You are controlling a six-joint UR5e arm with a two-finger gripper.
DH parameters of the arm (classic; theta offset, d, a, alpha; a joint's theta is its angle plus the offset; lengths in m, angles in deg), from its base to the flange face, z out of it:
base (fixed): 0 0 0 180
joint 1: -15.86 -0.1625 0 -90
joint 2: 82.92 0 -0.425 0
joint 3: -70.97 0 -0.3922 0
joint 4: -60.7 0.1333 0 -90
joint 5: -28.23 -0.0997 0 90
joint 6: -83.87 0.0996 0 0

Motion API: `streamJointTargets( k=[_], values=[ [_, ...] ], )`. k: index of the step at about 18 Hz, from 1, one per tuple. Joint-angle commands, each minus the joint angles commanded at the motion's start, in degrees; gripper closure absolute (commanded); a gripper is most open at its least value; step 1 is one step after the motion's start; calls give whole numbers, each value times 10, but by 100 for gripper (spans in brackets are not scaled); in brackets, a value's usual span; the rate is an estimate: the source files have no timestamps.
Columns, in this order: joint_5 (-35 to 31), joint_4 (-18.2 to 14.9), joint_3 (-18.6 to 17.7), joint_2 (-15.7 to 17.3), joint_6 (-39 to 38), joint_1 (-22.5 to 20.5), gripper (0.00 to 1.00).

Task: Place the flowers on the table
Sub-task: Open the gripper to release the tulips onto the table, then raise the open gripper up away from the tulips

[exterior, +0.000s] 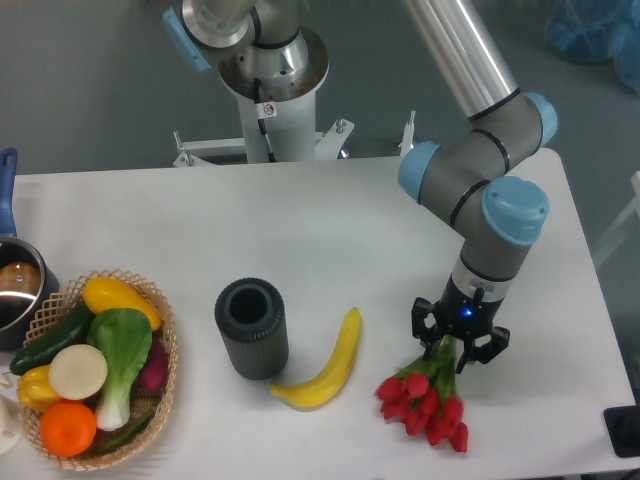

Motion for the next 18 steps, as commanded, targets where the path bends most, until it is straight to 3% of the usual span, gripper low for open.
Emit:
streamJointTargets(
  k=[1,4,7,12,15,18],
  values=[
    [0,0,0,1,1,0,36],
    [0,3,1,13,11,-4,0],
    [-1,2,2,39,19,-11,0],
    [7,0,-6,102,22,-62,0],
    [4,-2,-37,140,61,-68,0],
    [-54,-15,-67,189,116,-82,0]
  ],
)
